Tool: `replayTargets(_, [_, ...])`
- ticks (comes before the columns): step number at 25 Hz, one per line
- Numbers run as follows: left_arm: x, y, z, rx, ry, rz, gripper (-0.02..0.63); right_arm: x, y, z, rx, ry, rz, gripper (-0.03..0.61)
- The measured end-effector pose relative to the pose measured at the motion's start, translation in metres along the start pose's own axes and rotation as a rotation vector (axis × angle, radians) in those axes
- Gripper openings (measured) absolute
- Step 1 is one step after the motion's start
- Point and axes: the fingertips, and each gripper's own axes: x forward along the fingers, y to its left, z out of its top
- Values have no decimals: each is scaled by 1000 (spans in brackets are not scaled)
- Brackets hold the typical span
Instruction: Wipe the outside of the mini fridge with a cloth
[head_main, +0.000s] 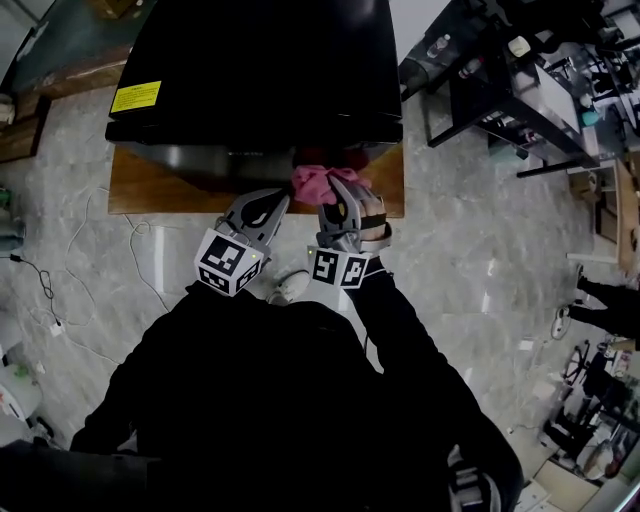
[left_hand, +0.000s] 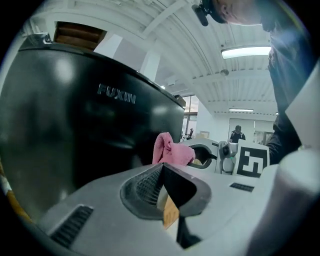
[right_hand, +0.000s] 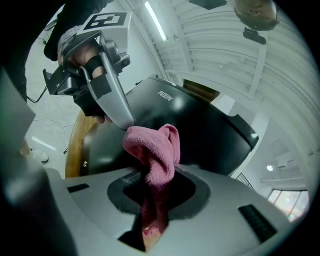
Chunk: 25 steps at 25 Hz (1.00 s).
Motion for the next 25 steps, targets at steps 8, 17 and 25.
replayTargets(8, [39, 4, -71, -62, 131, -2, 6, 18, 71, -67, 1, 90, 152, 84])
replayTargets(17, [71, 19, -175, -111, 316, 0, 6, 35, 149, -131, -5, 204, 313, 84])
replayTargets(25, [84, 18, -225, -203, 404, 2, 6, 45, 214, -189, 7, 346, 458, 84])
